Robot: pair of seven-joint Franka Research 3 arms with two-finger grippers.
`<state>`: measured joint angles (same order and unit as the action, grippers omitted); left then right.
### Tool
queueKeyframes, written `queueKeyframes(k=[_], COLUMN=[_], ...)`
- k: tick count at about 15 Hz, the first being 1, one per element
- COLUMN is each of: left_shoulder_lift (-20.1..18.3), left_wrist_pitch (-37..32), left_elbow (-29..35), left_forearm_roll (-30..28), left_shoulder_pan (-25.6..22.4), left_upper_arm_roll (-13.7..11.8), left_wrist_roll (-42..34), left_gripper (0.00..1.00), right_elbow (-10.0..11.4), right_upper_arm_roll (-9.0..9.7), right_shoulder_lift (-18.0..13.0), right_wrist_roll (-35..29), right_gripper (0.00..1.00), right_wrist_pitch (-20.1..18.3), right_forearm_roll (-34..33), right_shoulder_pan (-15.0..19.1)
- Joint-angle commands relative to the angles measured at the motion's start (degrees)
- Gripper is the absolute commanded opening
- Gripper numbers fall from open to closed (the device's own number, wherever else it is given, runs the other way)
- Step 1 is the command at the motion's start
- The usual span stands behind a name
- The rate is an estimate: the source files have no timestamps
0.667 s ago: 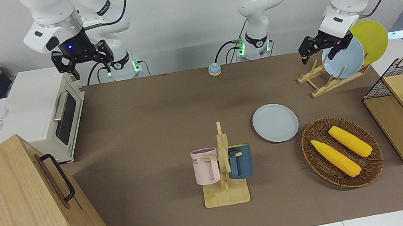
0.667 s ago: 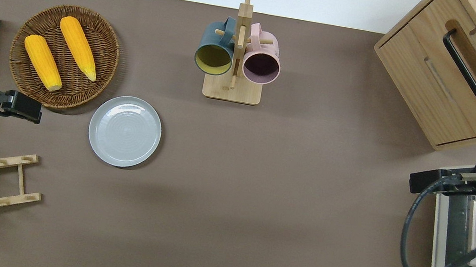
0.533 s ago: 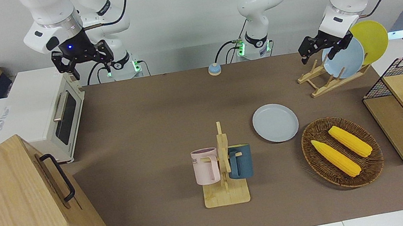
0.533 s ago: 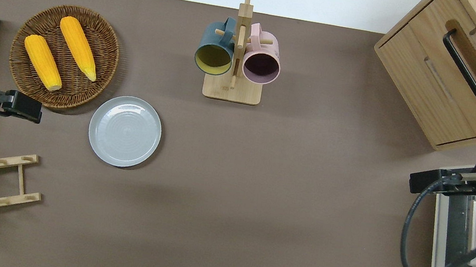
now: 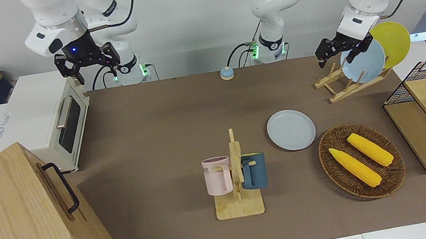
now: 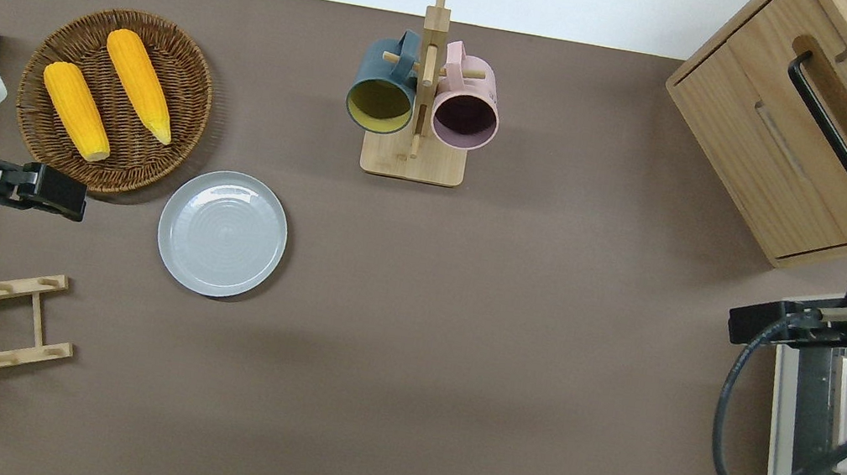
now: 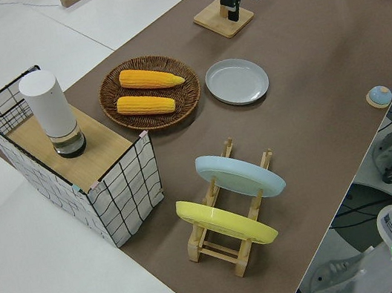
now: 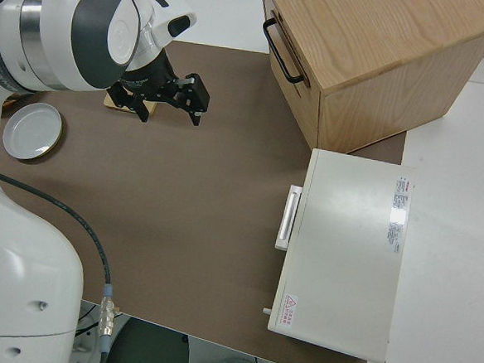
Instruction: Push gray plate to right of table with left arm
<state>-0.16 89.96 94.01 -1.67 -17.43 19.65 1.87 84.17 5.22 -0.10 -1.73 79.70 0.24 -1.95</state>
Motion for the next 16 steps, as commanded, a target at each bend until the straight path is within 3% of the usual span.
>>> queueKeyframes(k=[1,9,16], left_shoulder_lift=[-0.01,-0.72,-2.3], left_wrist_pitch=[-0.67,-0.93,6.0], left_elbow=[-0.41,1.25,7.83], left_forearm_roll=[-0.36,-0.44,-1.41], left_shoulder_pan=[-0.06,-0.24,-0.5], left_upper_arm_roll=[-0.4,-0.84,-1.01], left_wrist_roll=[0.76,0.94,1.55], left_gripper=[0.99,0.99,0.98], right_elbow=[0.03,0.03,-0.05], right_upper_arm_roll=[0.32,0.23,0.32], right_shoulder_lift=[-0.43,-0.43,-0.43], right_wrist_roll=[0.15,0.15,0.06], right_gripper=[0.983,0.983,0.983], right_wrist_pitch=[-0.69,-0.69,-0.69], right_forearm_roll=[0.46,0.55,0.46], right_shoulder_pan=[0.63,0.63,0.63])
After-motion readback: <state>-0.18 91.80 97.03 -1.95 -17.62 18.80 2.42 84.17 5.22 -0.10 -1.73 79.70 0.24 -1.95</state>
